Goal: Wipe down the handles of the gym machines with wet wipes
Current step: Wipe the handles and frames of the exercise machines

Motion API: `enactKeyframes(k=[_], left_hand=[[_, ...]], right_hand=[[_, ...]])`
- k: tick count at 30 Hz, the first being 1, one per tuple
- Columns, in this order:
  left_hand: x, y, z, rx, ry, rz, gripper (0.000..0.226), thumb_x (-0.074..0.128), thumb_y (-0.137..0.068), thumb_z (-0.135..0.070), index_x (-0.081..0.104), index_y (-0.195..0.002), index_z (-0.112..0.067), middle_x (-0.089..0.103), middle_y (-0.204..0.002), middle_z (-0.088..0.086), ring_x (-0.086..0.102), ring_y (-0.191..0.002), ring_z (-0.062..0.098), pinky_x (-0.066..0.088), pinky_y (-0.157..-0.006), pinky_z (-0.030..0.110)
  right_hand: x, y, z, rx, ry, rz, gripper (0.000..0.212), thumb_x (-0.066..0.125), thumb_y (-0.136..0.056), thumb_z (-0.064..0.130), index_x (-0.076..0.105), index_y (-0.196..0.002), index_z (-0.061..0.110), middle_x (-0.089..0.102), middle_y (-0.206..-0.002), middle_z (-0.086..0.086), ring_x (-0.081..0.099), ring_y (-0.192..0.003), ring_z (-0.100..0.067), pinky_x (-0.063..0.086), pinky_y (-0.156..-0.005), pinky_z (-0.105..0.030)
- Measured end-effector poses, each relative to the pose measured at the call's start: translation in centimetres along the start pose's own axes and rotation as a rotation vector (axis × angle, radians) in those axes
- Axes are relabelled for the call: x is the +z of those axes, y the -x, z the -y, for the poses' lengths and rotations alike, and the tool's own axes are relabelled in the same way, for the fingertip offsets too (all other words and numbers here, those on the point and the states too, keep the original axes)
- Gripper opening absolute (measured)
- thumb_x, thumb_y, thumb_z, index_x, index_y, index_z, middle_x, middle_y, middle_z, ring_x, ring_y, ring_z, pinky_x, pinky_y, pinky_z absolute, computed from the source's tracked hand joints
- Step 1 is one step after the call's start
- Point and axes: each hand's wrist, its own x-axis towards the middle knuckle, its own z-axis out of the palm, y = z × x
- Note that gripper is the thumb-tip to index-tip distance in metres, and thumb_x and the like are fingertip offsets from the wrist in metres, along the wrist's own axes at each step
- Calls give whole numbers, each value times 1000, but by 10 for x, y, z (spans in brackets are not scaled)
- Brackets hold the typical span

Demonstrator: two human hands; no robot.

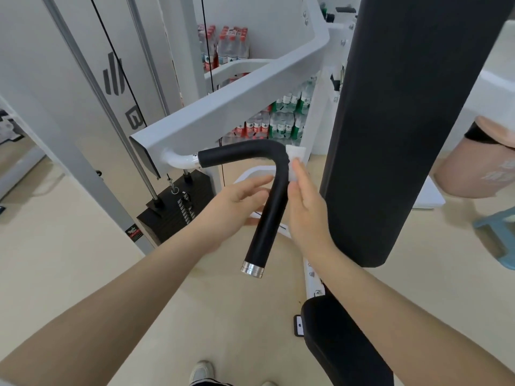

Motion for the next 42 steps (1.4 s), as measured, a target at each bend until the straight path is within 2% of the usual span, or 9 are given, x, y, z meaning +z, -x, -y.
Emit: enactKeyframes(k=[6, 12, 17, 22, 26, 33, 37, 40, 42], left_hand=[[-2, 1, 5, 64, -230, 80, 42, 61, -88, -12, 55, -118, -41, 62, -119, -13, 63, -101, 6, 49, -92, 22], [-2, 0, 3, 59, -190, 70, 62, 60, -86, -2, 47, -101, -61, 62, -112, -21, 62, -99, 5, 46, -88, 15], [-2, -2, 8, 65, -178, 43, 61, 61, -86, -2, 51, -99, -60, 62, -108, -16, 59, -96, 4, 43, -90, 19], [-1, -3, 10, 38, -201, 48, 56, 60, -87, -7, 47, -109, -57, 61, -107, -11, 59, -97, 6, 42, -92, 20], [-4, -5, 12, 20, -219, 54, 56, 60, -87, -9, 43, -118, -52, 59, -116, 2, 59, -101, 11, 43, -98, 27], [-4, -5, 17, 49, -189, 83, 52, 58, -90, -12, 45, -110, -59, 60, -115, 2, 61, -100, 16, 46, -99, 35], [-14, -11, 26, 78, -135, 5, 46, 52, -94, -15, 42, -133, -38, 57, -115, 2, 60, -102, 21, 54, -87, 29], [-36, -21, 20, 99, -96, -159, 50, 51, -94, -12, 35, -139, -26, 58, -110, 3, 62, -98, 20, 55, -75, 18], [-55, -27, 13, 163, -220, -203, 46, 50, -94, -14, 37, -137, -25, 60, -104, -3, 62, -93, 14, 53, -71, 12]], right_hand=[[17, 36, -7, -176, -38, 74, 42, 30, -102, 20, 22, -141, 31, 12, -143, 35, 4, -135, 16, 6, -109, -5], [14, -4, 0, 216, -473, -48, 42, 31, -101, 32, 28, -143, 36, 30, -150, 15, 28, -137, -4, 25, -115, -39], [19, 83, -4, 375, -733, 130, 41, 36, -100, 29, 36, -141, 27, 44, -143, 8, 41, -130, -5, 28, -114, -37], [2, 52, 6, 370, -852, 107, 35, 36, -100, 16, 50, -132, 16, 61, -125, -1, 57, -116, -11, 43, -102, -31], [12, 98, 6, 509, -871, 246, 36, 34, -99, 11, 51, -130, 16, 61, -127, 0, 55, -120, -13, 37, -108, -35], [1, 43, 11, 331, -728, 142, 42, 29, -102, 20, 33, -143, 22, 43, -143, 7, 40, -131, -8, 28, -113, -32], [6, 47, 16, 250, -203, 117, 48, 29, -101, 33, 15, -146, 38, 21, -137, 33, 17, -130, 11, 14, -109, -17], [8, 23, 22, 74, 110, 67, 50, 28, -100, 31, 12, -148, 26, 13, -147, 23, 6, -133, 11, 9, -103, -4], [14, 2, 23, -77, 436, 92, 49, 24, -101, 32, 17, -147, 17, 9, -155, 11, -2, -142, -2, 3, -112, -13]])
